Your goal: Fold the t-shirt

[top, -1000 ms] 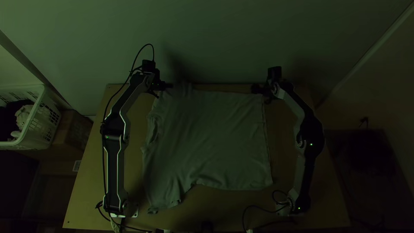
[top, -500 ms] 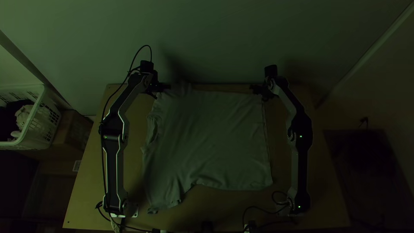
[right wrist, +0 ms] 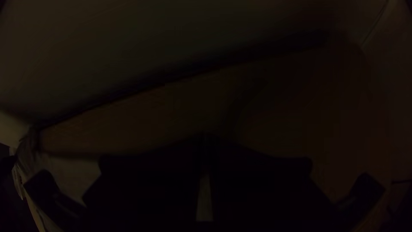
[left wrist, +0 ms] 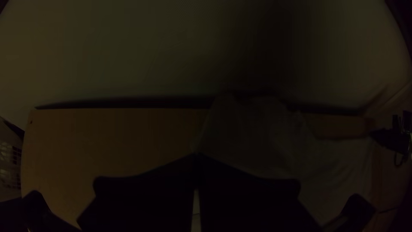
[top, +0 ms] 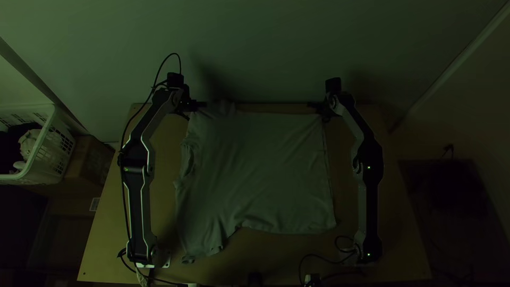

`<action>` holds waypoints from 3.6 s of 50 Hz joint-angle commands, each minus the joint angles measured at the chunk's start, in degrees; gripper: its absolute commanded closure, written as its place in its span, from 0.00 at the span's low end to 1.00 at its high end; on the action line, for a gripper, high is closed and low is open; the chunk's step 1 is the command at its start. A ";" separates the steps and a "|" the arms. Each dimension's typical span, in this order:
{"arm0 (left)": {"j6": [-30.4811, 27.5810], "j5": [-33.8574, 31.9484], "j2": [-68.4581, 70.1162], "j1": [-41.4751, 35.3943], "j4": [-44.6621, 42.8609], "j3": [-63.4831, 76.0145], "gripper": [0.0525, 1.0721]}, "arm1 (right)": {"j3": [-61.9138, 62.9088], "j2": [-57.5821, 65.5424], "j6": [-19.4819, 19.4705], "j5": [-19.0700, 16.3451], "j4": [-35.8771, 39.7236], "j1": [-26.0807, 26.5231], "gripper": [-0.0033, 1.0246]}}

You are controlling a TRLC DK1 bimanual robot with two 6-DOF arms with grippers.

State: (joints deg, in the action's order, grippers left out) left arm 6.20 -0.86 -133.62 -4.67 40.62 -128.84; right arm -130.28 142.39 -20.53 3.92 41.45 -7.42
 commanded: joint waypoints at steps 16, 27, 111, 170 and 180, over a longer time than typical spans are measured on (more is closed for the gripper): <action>2.94 0.07 5.04 3.44 -0.37 2.98 0.97 | -1.03 -2.82 1.37 2.93 0.30 0.74 0.97; 3.74 -2.30 9.52 3.17 -1.86 10.53 0.98 | 0.90 -5.19 2.08 2.93 3.11 0.04 0.97; 4.97 -4.06 46.79 2.21 -16.63 66.08 0.98 | 43.00 -32.96 4.45 2.58 3.64 -4.36 0.96; -6.02 -10.39 77.46 3.79 0.07 74.52 0.04 | 62.43 -71.20 3.75 1.26 7.06 -2.16 0.05; -6.02 -10.21 79.31 2.29 18.35 73.99 0.04 | 63.48 -78.49 1.55 1.35 13.22 -2.77 0.05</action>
State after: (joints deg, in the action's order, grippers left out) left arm 1.41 -11.35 -55.37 -1.41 52.58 -55.18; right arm -67.99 66.81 -16.53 5.15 51.68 -10.00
